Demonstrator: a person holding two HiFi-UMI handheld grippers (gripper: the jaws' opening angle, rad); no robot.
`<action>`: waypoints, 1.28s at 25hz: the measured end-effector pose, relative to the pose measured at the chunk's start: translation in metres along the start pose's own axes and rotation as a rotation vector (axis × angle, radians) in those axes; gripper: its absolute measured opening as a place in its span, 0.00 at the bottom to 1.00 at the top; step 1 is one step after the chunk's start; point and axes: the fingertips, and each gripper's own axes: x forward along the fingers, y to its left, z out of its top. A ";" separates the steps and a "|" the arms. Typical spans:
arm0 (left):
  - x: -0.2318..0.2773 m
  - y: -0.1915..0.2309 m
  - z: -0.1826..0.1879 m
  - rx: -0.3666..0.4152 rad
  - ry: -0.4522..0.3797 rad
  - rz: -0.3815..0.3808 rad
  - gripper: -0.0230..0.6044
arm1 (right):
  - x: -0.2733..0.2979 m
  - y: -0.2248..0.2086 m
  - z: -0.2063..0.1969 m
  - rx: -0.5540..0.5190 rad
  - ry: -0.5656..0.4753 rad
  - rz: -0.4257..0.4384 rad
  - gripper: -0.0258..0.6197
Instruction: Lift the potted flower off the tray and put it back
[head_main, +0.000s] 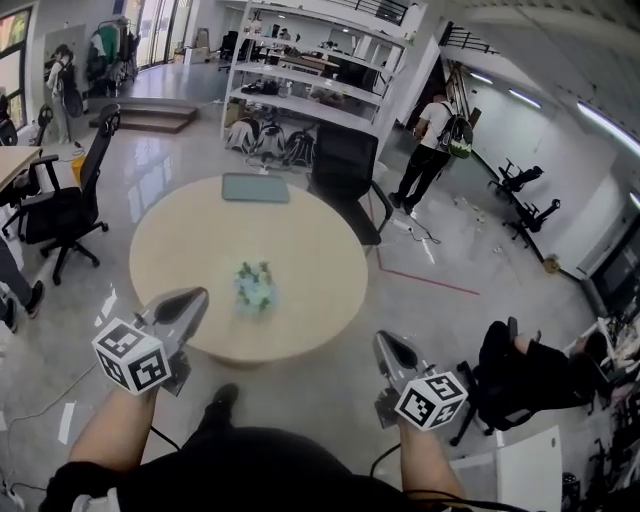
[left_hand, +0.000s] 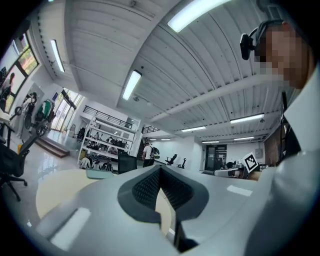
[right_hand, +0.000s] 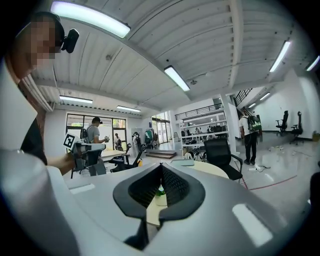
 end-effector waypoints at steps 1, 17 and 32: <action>-0.003 -0.002 0.002 0.006 -0.004 -0.006 0.03 | -0.001 0.001 -0.001 0.010 0.000 0.008 0.06; -0.032 0.013 -0.001 -0.064 -0.017 0.041 0.03 | 0.019 0.037 -0.003 -0.025 0.011 0.108 0.19; -0.017 0.055 -0.048 -0.074 0.048 0.084 0.03 | 0.133 0.036 -0.106 -0.088 0.144 0.143 0.59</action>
